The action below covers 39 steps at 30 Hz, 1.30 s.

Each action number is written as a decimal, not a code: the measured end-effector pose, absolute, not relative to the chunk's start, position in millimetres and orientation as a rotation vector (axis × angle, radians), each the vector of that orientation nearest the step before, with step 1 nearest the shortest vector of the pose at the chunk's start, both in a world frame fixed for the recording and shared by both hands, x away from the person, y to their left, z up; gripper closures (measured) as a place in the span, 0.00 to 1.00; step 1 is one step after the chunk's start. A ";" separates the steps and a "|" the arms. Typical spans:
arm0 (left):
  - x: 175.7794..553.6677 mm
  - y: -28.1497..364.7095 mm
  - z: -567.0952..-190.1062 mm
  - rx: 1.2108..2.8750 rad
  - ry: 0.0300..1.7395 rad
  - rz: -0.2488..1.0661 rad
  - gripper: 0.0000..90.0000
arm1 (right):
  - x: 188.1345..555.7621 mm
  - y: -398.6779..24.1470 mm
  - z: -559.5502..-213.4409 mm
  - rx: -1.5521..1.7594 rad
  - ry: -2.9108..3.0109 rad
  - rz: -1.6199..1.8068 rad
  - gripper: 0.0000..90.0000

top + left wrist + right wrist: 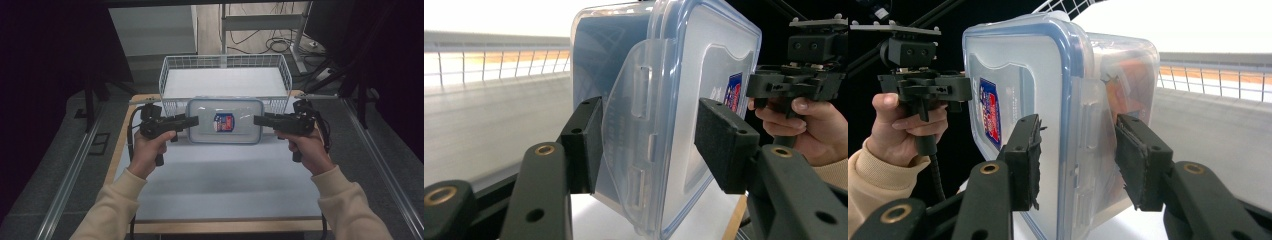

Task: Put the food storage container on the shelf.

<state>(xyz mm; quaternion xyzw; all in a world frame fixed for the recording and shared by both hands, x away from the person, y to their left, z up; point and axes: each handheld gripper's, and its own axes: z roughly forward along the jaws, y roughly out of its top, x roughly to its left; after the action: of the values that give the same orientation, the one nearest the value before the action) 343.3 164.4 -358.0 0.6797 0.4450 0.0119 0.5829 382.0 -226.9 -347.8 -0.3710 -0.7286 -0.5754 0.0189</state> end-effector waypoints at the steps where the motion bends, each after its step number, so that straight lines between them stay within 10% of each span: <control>1: 343.3 164.4 -358.0 1.587 1.039 0.028 0.52 | 382.0 -226.9 -347.8 -1.152 -2.262 -1.786 0.60; 39: 446.4 171.2 -324.3 1.552 1.051 -0.010 0.52 | 482.9 -218.8 -299.3 -1.194 -2.295 -1.704 0.60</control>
<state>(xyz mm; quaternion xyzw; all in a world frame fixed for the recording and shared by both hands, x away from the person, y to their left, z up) 446.4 171.2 -324.3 0.6671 0.4521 -0.0042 0.5921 482.9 -218.8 -299.3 -0.3854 -0.7406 -0.5499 0.0220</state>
